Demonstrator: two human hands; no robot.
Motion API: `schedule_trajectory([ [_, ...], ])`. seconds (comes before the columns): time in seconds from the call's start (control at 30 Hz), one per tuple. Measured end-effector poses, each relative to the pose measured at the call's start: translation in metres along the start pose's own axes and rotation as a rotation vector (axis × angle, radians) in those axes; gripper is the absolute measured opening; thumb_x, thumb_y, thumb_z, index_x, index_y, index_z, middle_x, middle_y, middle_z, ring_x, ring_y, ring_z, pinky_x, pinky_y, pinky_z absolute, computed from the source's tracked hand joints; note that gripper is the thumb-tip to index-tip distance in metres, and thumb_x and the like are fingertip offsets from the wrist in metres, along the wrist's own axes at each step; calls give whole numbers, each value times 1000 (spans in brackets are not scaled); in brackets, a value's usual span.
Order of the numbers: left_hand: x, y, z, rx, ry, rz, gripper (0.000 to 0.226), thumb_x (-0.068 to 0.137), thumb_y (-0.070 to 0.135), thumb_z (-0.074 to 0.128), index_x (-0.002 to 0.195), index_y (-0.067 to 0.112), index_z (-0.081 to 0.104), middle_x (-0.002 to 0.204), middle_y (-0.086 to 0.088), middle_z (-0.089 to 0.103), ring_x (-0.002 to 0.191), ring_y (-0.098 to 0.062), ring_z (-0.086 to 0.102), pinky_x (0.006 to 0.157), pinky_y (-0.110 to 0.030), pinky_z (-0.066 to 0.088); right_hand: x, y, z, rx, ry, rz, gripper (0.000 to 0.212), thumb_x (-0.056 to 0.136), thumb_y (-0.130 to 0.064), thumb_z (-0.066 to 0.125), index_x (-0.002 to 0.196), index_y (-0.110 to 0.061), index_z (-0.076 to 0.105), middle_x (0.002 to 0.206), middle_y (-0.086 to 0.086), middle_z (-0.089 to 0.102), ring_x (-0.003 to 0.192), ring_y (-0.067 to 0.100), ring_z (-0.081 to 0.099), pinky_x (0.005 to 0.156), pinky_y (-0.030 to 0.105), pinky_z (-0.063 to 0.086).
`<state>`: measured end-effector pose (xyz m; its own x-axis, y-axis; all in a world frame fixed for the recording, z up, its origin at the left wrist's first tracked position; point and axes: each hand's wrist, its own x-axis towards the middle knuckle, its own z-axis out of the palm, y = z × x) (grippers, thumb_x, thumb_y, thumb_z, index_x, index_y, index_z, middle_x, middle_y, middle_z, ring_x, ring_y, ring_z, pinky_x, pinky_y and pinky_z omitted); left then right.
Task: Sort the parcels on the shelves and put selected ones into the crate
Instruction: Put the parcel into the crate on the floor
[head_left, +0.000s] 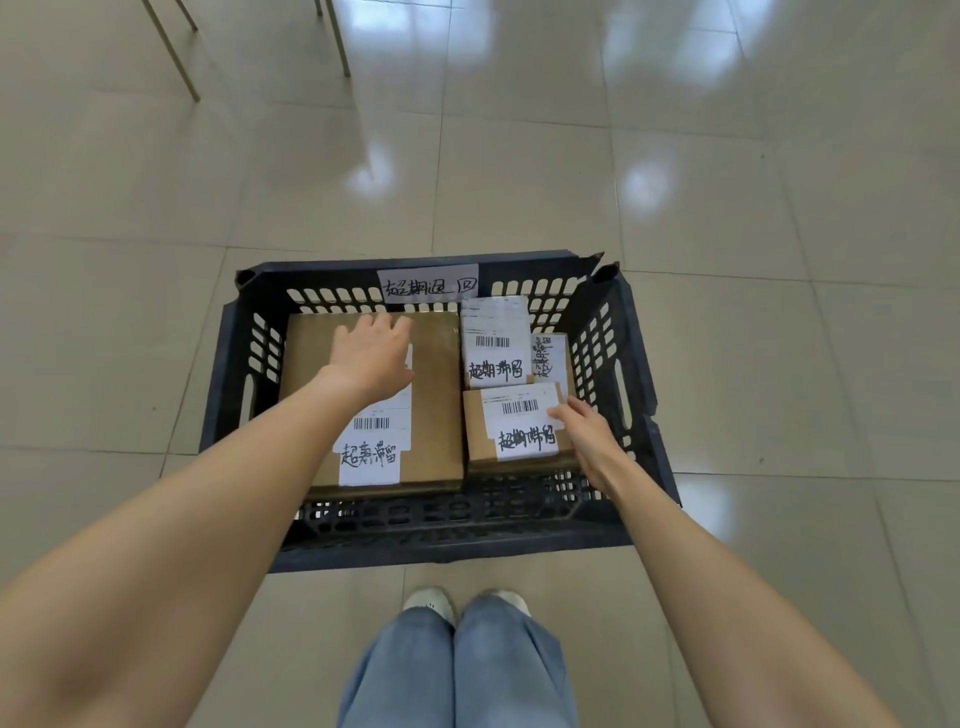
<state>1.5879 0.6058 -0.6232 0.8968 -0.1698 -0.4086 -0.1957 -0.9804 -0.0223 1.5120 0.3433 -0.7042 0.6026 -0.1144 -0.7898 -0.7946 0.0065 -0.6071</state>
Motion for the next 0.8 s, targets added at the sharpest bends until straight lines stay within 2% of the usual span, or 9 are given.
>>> schedule_trajectory([
  [0.1,-9,-7,-20,-38,-2,-28,60,89,36,60,138,12,36,137,-10,46,127,-30,42,99,-46,37,-29,-30,7,-72,18,-20,39,95,-21,57,132,-20,45,121,6,63,101,20,67,85,37,56],
  [0.17,-20,-15,-43,-64,4,-52,66,89,38,61,141,11,32,138,-10,47,126,-30,45,98,-46,38,-47,-58,8,-218,26,-51,48,94,-25,60,138,-12,45,125,7,63,105,21,66,88,40,56],
  [0.27,-40,-31,-89,-94,18,-82,66,89,36,61,142,10,31,137,-10,47,126,-31,45,98,-48,38,-78,-112,17,-519,12,-160,75,86,-38,66,150,-18,32,149,10,44,130,27,50,108,50,41],
  [0.33,-57,-45,-125,-85,49,-96,61,88,35,60,139,11,36,136,-9,49,126,-29,45,101,-47,37,-110,-160,30,-694,17,-261,75,89,-33,65,152,-18,28,154,9,36,139,28,37,111,47,34],
  [0.43,-88,-69,-183,-18,110,-106,60,89,36,59,139,11,39,139,-8,49,129,-27,44,109,-46,31,-162,-236,58,-1024,20,-490,76,88,-28,67,152,-18,28,154,8,36,141,26,33,113,45,33],
  [0.57,-142,-106,-252,27,191,-184,64,89,36,59,144,13,36,144,-7,45,134,-25,40,116,-44,21,-233,-320,99,-1408,21,-783,80,88,-20,67,154,-17,22,159,8,25,148,28,16,120,43,16],
  [0.63,-173,-126,-278,18,230,-264,67,88,39,59,145,13,33,146,-6,44,136,-24,38,117,-42,20,-268,-351,122,-1523,24,-916,81,87,-21,68,154,-16,22,158,10,26,147,29,18,119,42,17],
  [0.8,-272,-173,-314,-37,312,-532,70,87,41,59,145,10,34,145,-9,43,135,-27,37,116,-39,20,-340,-389,188,-1680,-48,-1179,84,84,-26,71,153,-16,24,151,10,36,138,32,31,111,42,33],
])
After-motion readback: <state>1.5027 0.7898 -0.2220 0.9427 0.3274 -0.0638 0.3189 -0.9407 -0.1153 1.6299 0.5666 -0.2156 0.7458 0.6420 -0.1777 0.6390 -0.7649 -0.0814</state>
